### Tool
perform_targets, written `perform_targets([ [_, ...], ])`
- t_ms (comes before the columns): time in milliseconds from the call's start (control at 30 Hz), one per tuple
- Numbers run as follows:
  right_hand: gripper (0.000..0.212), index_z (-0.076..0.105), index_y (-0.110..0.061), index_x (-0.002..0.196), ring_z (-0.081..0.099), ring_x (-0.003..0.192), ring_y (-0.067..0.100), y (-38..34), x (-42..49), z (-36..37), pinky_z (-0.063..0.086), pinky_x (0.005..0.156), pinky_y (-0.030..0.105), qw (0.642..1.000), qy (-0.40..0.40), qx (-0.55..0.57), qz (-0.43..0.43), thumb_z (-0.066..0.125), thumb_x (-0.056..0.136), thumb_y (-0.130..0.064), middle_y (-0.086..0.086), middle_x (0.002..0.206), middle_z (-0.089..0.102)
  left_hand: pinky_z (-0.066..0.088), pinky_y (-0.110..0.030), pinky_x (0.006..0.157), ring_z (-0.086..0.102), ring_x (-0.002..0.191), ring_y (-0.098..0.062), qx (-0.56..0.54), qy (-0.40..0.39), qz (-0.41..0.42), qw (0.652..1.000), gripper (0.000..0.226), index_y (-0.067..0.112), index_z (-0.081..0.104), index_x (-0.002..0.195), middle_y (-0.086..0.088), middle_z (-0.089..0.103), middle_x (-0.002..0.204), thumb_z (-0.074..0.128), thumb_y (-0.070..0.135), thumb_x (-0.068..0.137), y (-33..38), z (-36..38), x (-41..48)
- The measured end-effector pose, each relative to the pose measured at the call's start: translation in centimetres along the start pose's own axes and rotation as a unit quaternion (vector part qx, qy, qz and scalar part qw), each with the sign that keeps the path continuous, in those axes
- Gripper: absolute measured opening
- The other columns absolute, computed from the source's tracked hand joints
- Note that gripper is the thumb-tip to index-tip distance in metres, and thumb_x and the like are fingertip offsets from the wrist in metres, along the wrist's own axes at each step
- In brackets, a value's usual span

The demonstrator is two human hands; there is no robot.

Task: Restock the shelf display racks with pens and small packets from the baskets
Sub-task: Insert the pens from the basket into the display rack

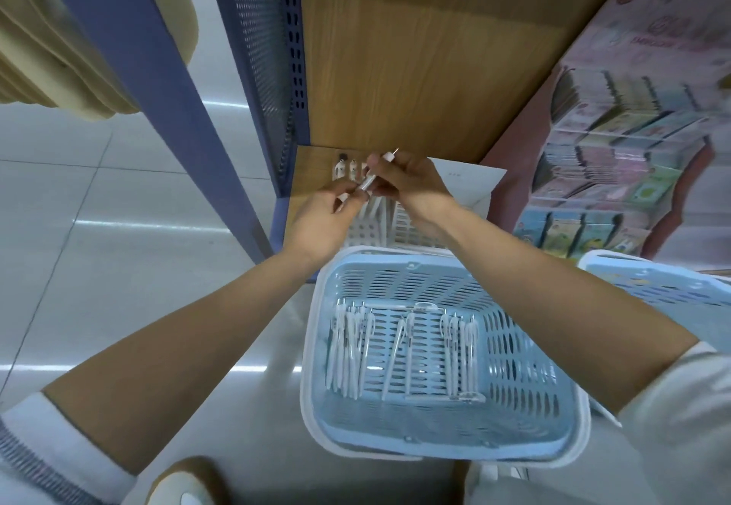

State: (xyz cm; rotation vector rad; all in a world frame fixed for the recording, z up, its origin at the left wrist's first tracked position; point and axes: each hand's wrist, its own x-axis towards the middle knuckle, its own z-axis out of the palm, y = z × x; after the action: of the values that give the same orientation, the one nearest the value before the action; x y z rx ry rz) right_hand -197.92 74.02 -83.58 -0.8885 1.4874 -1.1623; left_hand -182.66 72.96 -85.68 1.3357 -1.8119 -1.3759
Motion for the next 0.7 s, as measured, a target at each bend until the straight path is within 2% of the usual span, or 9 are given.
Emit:
perform_targets([
  [133,0.031,0.064,0.012,0.09,0.062,0.063,0.013,0.0,0.6,-2.9,0.053,0.088,0.041,0.997,0.063,-0.039,0.005,0.069,0.086,-0.018,0.006,0.068,0.065,0.042,-0.029,0.07,0.057,0.082,-0.016,0.098,-0.007,-0.007,0.995,0.029,0.025,0.06,0.119,0.001,0.061,0.095,0.048,0.041,0.099,-0.6,0.3,0.0],
  [233,0.021,0.068,0.002,0.093,0.067,0.073,0.021,0.0,0.6,-4.6,0.055,0.086,0.044,0.984,0.107,-0.139,-0.009,0.071,0.084,-0.016,0.011,0.079,0.07,0.046,-0.029,0.085,0.058,0.099,-0.014,0.123,-0.089,-0.002,0.988,0.034,0.019,0.06,0.121,0.002,0.062,0.115,0.047,0.041,0.099,-1.1,-0.1,-1.4],
  [300,0.01,0.067,-0.013,0.088,0.068,0.073,0.022,0.6,0.2,-4.8,0.057,0.082,0.041,0.977,0.118,-0.179,-0.02,0.073,0.08,-0.01,0.004,0.078,0.068,0.047,-0.033,0.094,0.059,0.106,-0.014,0.12,-0.17,0.007,0.978,0.035,0.017,0.064,0.121,0.003,0.065,0.117,0.047,0.039,0.1,-1.9,-0.1,-2.5],
  [367,0.019,0.066,-0.025,0.081,0.068,0.075,0.021,1.5,0.1,-4.6,0.057,0.08,0.038,0.967,0.125,-0.216,-0.04,0.075,0.076,-0.01,0.0,0.078,0.067,0.042,-0.031,0.102,0.057,0.114,-0.012,0.104,-0.219,0.001,0.97,0.044,0.017,0.066,0.122,0.003,0.065,0.123,0.044,0.047,0.099,-2.6,-0.2,-3.0],
  [467,0.014,0.067,-0.022,0.083,0.064,0.076,0.015,2.5,0.2,-3.9,0.05,0.072,0.014,0.95,0.094,-0.288,-0.077,0.072,0.078,-0.01,0.001,0.087,0.069,0.04,-0.031,0.083,0.048,0.087,-0.012,0.143,-0.21,-0.009,0.967,0.067,0.02,0.059,0.087,0.005,0.049,0.091,0.034,0.082,0.08,-3.5,-0.7,-3.0],
  [533,0.012,0.069,-0.015,0.09,0.061,0.077,0.013,2.9,0.2,-3.3,0.043,0.068,0.004,0.938,0.076,-0.324,-0.092,0.069,0.082,-0.007,0.0,0.09,0.068,0.042,-0.033,0.081,0.046,0.084,-0.012,0.168,-0.205,-0.018,0.964,0.057,0.026,0.049,0.087,0.005,0.046,0.089,0.032,0.08,0.078,-3.8,-1.1,-3.1],
  [600,0.015,0.07,-0.013,0.092,0.062,0.081,0.014,3.4,0.3,-2.7,0.049,0.076,0.013,0.926,0.066,-0.356,-0.102,0.064,0.082,-0.002,0.002,0.095,0.069,0.043,-0.035,0.091,0.055,0.092,-0.015,0.154,-0.198,-0.015,0.968,0.048,0.027,0.06,0.097,0.002,0.059,0.096,0.037,0.068,0.088,-3.7,-1.4,-3.1],
  [633,0.018,0.07,-0.013,0.091,0.064,0.084,0.016,3.6,0.4,-2.5,0.052,0.081,0.022,0.92,0.062,-0.371,-0.107,0.063,0.082,0.0,0.003,0.097,0.07,0.042,-0.035,0.097,0.058,0.105,-0.019,0.154,-0.188,-0.012,0.97,0.045,0.025,0.064,0.114,-0.002,0.065,0.11,0.04,0.058,0.095,-3.7,-1.5,-2.8],
  [700,0.021,0.07,-0.014,0.092,0.065,0.087,0.02,3.9,0.6,-2.3,0.053,0.084,0.036,0.908,0.051,-0.399,-0.114,0.06,0.081,0.002,0.004,0.1,0.07,0.034,-0.032,0.108,0.045,0.132,-0.022,0.181,-0.164,0.006,0.97,0.045,0.021,0.049,0.141,-0.006,0.048,0.145,0.039,0.041,0.102,-3.3,-1.6,-2.1],
])
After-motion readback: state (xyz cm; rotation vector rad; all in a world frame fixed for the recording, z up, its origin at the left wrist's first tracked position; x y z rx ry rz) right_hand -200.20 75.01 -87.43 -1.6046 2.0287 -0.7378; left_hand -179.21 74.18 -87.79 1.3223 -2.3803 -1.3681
